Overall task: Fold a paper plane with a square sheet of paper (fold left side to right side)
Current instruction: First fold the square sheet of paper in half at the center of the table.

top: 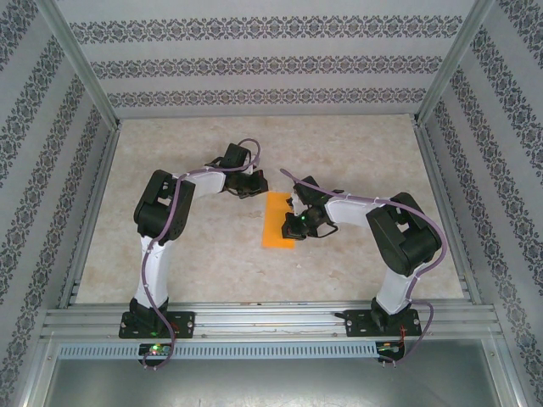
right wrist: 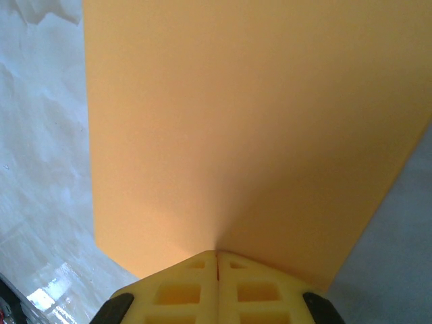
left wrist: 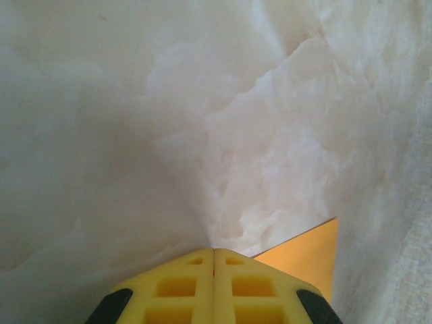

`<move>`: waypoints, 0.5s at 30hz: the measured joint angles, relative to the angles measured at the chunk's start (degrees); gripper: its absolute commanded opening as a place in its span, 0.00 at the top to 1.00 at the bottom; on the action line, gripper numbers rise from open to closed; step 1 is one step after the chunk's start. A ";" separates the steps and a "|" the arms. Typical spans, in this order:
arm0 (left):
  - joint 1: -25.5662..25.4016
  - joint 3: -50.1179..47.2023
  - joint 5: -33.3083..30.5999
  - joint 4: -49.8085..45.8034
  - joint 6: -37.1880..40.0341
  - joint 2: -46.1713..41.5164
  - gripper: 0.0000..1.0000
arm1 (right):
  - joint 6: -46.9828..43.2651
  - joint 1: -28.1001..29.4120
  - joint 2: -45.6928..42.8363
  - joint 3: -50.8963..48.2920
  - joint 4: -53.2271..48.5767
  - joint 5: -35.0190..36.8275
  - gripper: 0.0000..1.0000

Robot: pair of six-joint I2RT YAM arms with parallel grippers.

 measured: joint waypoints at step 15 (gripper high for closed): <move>2.89 -11.50 -8.33 2.75 0.70 -11.69 1.00 | 0.22 -0.37 -0.31 -0.48 0.87 -0.61 1.00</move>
